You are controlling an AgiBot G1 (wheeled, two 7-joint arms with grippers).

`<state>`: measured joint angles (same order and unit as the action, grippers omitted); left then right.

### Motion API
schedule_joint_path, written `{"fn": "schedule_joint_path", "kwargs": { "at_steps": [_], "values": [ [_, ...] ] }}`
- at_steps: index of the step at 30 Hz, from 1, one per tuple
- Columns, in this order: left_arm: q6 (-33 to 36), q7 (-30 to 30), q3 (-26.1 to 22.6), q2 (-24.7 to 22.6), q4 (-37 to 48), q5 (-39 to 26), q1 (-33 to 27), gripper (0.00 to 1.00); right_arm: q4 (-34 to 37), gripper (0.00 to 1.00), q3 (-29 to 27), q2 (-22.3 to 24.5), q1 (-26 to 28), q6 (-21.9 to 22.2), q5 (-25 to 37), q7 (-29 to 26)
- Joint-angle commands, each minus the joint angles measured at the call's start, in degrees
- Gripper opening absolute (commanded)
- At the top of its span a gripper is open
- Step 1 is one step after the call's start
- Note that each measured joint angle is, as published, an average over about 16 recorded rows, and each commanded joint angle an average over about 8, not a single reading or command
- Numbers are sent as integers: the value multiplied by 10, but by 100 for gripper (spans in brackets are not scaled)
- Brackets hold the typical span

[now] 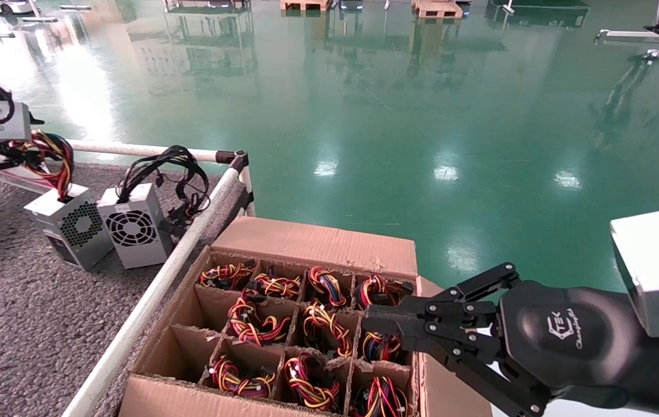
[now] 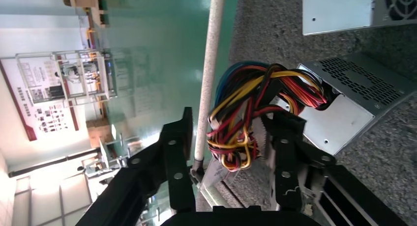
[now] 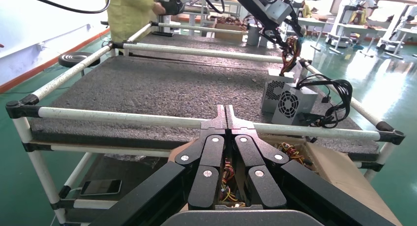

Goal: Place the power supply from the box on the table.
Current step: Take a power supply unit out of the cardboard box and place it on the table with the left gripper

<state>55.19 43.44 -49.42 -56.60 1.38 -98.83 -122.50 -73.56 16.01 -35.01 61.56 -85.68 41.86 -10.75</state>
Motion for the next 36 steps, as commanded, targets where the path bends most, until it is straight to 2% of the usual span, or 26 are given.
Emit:
{"fn": "schedule_joint_path", "kwargs": {
  "at_steps": [1, 36],
  "values": [
    [4, 0, -1, 0, 1, -1, 0, 100, 0, 0, 0, 0, 0, 0, 0, 0],
    [44, 18, -4, -8, -21, -6, -24, 100, 0, 0, 0, 0, 0, 0, 0, 0]
  ]
}}
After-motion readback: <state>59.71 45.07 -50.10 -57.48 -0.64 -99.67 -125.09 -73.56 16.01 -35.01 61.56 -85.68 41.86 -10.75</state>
